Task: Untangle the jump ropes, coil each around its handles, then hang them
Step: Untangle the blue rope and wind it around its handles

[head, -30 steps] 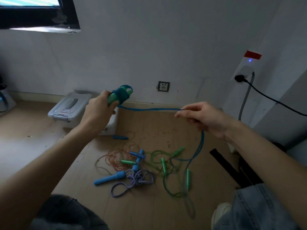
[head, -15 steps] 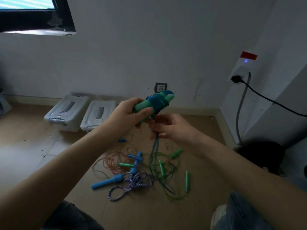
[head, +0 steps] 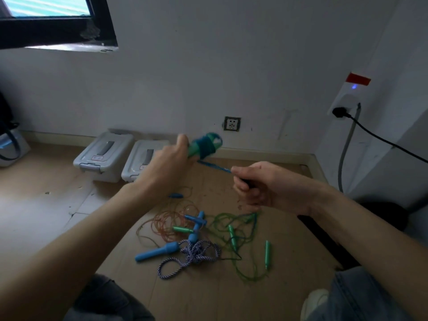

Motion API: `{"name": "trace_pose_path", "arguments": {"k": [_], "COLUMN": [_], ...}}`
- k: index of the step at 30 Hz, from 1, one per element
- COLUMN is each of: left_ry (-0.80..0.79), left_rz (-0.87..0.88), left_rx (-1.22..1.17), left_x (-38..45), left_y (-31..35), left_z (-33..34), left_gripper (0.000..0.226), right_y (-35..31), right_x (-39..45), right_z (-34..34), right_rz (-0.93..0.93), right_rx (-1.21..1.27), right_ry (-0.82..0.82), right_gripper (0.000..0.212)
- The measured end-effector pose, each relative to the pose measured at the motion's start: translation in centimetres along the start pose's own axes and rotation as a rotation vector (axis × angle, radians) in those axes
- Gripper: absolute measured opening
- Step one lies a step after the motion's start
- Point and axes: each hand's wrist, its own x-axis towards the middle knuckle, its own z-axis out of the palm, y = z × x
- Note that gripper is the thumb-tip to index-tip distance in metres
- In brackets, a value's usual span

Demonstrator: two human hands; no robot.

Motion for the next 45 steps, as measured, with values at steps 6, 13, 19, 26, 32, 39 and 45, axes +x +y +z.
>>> {"name": "trace_pose_path", "arguments": {"k": [6,13,19,26,32,39,45], "left_ry": [-0.574,-0.728,-0.655,-0.561,-0.357,-0.321,-0.234], "left_rz": [0.261,0.504,0.526,0.145,-0.210,-0.260,-0.293], "left_rx": [0.064,0.098,-0.397,-0.928,-1.191,-1.253,-1.274], "left_x": [-3.7,-4.5,-3.7,-3.6,-2.0,-1.4,-0.9], "left_y": [3.4,5.2,4.4,5.1,3.0,1.7,1.7], "left_z": [3.4,2.7,-0.4,-1.4,-1.3,-1.4,-0.9], "left_gripper": [0.022,0.030,0.017,0.030,0.018,0.030,0.019], "right_y": [-0.4,0.9,1.2,1.9,1.9,2.0,1.7], "right_x": [-0.3,0.4,0.7,-0.3,0.4,0.8,0.5], "right_z": [-1.4,-1.4,-2.2,-2.4,-0.7,-0.2,-0.1], "right_rz": [0.100,0.221,0.301,0.276,0.099,-0.027,0.001], "right_rx": [-0.015,-0.749,-0.632,-0.214,0.184,-0.163,-0.021], "right_ry": [0.261,0.462,0.262,-0.008,0.038,0.239,0.017], "right_gripper": [0.043,0.046,0.046,0.032,0.027,0.032,0.043]}}
